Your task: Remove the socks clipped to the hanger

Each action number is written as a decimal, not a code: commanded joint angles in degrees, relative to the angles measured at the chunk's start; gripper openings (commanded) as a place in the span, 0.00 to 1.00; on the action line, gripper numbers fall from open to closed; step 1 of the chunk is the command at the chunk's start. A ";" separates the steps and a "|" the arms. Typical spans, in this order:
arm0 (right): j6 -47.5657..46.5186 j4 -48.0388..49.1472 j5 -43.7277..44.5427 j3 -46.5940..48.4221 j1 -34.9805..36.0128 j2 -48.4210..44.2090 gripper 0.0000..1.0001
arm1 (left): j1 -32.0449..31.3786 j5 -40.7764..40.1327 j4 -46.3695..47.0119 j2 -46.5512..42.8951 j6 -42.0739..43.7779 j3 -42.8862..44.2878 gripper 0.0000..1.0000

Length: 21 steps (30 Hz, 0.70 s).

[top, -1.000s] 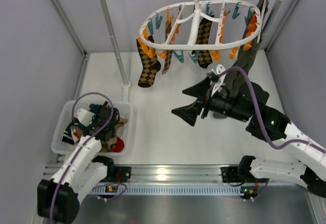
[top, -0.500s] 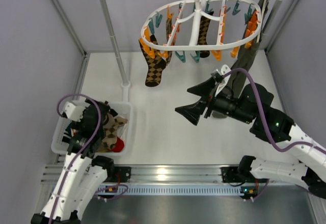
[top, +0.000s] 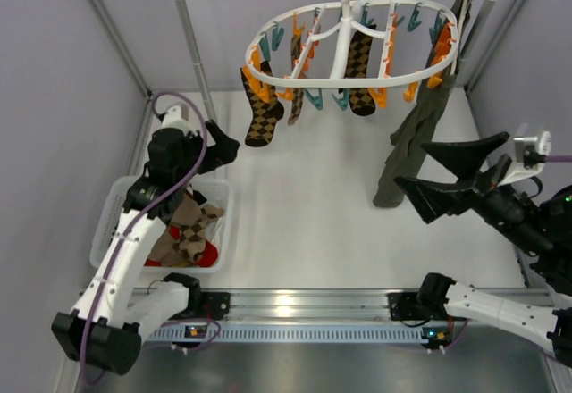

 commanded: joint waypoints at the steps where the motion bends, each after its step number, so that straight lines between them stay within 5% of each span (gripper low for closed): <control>1: -1.63 -4.78 5.49 2.10 -0.65 -3.87 0.99 | -0.21 19.08 12.63 3.35 8.51 -0.14 0.99; 12: -4.35 -15.41 7.00 10.71 -0.56 -7.49 0.99 | -0.04 30.87 52.69 16.79 13.61 -11.04 0.99; 21: -7.43 -17.53 -0.11 8.26 -0.56 -6.88 0.99 | 0.05 30.89 67.85 28.83 15.36 -9.56 0.99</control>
